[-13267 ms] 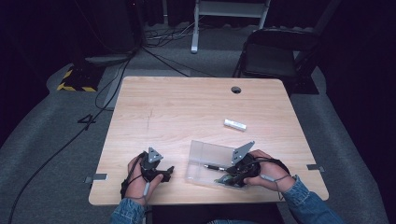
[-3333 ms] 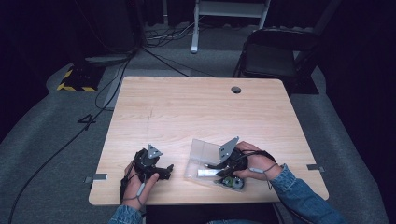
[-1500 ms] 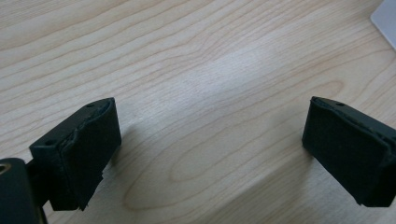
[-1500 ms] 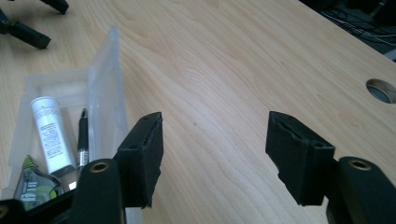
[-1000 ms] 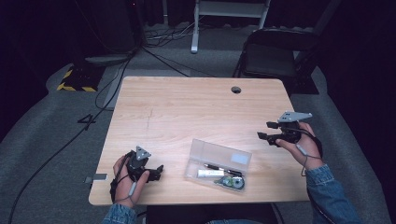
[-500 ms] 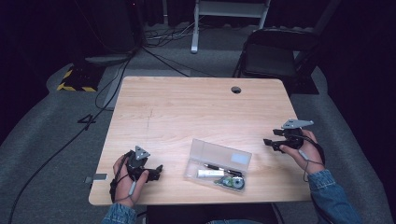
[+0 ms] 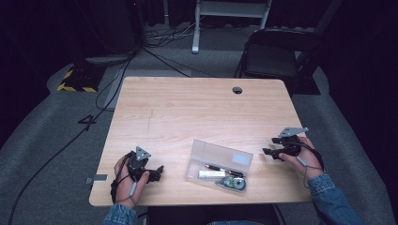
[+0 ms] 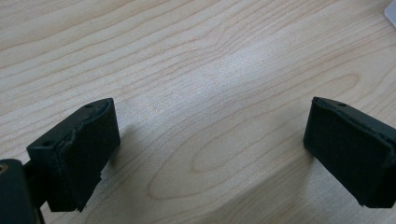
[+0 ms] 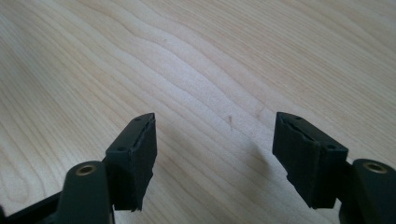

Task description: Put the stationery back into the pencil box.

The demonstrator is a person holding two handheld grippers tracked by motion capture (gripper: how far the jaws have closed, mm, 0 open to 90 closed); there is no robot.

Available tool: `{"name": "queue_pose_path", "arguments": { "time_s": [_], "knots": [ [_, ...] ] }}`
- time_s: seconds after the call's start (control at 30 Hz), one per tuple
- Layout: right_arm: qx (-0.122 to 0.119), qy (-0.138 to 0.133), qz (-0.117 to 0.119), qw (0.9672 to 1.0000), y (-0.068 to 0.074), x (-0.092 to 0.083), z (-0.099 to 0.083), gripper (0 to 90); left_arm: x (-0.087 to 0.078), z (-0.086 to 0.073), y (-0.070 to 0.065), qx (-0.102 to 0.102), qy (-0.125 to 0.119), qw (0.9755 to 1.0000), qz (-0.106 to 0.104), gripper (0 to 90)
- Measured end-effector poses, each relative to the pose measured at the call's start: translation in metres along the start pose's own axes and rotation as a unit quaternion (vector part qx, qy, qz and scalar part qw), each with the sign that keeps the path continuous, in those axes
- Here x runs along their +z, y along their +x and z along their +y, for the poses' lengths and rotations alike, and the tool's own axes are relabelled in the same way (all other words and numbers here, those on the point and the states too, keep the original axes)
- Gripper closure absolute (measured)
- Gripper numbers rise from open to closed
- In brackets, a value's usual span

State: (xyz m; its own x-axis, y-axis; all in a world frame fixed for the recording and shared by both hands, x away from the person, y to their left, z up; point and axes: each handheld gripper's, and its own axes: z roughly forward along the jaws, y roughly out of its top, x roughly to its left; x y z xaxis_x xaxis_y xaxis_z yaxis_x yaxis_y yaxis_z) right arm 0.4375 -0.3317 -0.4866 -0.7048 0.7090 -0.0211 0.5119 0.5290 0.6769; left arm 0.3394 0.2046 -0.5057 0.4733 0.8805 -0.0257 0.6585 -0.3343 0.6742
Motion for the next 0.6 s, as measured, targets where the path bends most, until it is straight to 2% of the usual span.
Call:
{"name": "queue_pose_path", "arguments": {
  "time_s": [0.13, 0.27, 0.4, 0.5, 0.6],
  "knots": [
    [0.003, 0.01, 0.006, 0.9999, 0.003, 0.005, -0.003, 28.4, 0.0, 0.0, 0.0, 0.0, 0.0, 1.0, 0.0, 4.0],
    [0.002, 0.005, 0.008, 0.9999, 0.004, 0.006, -0.003, 24.6, 0.0, 0.0, 0.0, 0.0, 0.0, 1.0, 0.0, 4.0],
    [0.004, -0.014, 0.005, 0.9999, 0.007, 0.012, -0.007, 8.9, 0.0, 0.0, 0.0, 0.0, 0.0, 1.0, 0.0, 4.0],
    [0.011, -0.029, -0.001, 0.9995, 0.008, 0.016, -0.009, 4.7, 0.0, 0.0, 0.0, 0.0, 0.0, 1.0, 0.0, 3.9],
    [0.01, -0.029, -0.001, 0.9995, 0.008, 0.016, -0.009, 4.6, 0.0, 0.0, 0.0, 0.001, 0.0, 1.0, 0.0, 4.0]
  ]
}}
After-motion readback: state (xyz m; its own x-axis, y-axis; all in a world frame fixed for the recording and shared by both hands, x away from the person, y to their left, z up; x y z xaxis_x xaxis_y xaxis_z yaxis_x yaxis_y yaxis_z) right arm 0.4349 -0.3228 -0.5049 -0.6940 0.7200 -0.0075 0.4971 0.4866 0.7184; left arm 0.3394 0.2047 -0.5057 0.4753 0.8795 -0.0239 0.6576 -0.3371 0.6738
